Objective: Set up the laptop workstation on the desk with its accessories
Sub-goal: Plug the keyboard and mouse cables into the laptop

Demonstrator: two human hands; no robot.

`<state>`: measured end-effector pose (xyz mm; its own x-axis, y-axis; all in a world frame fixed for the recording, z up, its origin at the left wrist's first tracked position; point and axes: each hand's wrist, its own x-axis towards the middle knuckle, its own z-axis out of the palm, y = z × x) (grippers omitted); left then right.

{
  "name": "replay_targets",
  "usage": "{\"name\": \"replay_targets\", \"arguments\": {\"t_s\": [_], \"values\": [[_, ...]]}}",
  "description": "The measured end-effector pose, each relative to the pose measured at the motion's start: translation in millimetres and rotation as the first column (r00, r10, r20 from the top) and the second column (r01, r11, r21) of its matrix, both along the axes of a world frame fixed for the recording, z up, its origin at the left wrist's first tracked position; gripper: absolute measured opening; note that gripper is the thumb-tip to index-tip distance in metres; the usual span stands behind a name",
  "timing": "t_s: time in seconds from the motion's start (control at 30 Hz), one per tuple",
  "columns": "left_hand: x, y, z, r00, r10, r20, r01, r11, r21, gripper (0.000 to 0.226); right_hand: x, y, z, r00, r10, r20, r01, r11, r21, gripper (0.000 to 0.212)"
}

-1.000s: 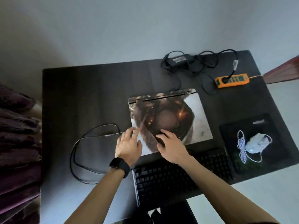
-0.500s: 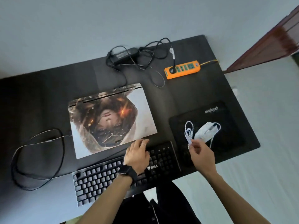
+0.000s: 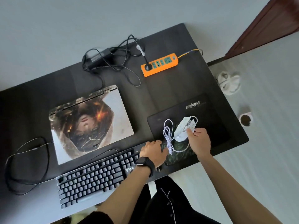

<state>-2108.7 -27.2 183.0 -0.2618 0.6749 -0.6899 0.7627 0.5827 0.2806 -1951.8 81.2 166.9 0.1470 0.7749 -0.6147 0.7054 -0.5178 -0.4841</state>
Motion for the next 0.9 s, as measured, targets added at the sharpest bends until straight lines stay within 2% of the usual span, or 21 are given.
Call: {"name": "replay_targets", "arguments": {"t_s": [0.1,0.17,0.23,0.3,0.33,0.4,0.47,0.53,0.7,0.8,0.9], "values": [[14,21,-6,0.996,0.010,-0.087,-0.013,1.000,-0.027,0.065,-2,1,-3,0.998,0.048,0.030,-0.046,0.997,-0.061,0.075],[21,31,-9,0.991,0.036,-0.126,-0.042,0.998,-0.051,0.068,-4,3,-4,0.993,0.088,0.082,-0.082,0.994,-0.070,0.084],[27,37,-13,0.987,0.054,-0.149,-0.062,0.997,-0.052,0.057,-6,4,-5,0.983,0.129,0.127,-0.121,0.990,-0.066,0.089],[26,41,-14,0.985,0.083,-0.152,-0.090,0.995,-0.039,0.034,-8,6,-5,0.976,0.151,0.155,-0.142,0.988,-0.064,0.090],[25,42,-14,0.985,0.115,-0.127,-0.121,0.992,-0.037,0.027,-9,8,-5,0.973,0.158,0.166,-0.149,0.987,-0.068,0.090],[20,40,-14,0.966,0.258,0.030,-0.257,0.966,-0.028,0.021,-9,11,-6,0.971,0.172,0.165,-0.159,0.983,-0.089,0.089],[15,33,-11,0.887,0.402,0.228,-0.406,0.913,-0.032,0.019,-6,15,-8,0.978,0.159,0.135,-0.143,0.983,-0.117,0.090],[9,25,-5,0.807,0.488,0.334,-0.513,0.858,-0.015,0.021,-3,17,-10,0.989,0.120,0.090,-0.107,0.985,-0.136,0.093],[-25,24,15,0.687,0.591,0.422,-0.658,0.753,0.016,0.027,-13,13,-7,0.989,0.107,0.098,-0.093,0.986,-0.135,0.093],[-43,25,29,0.618,0.596,0.513,-0.675,0.737,-0.044,0.029,-24,10,-3,0.976,0.147,0.158,-0.127,0.983,-0.132,0.099],[-54,23,45,0.642,0.562,0.522,-0.639,0.768,-0.041,0.026,-28,10,-1,0.957,0.203,0.206,-0.178,0.975,-0.134,0.112]]}}
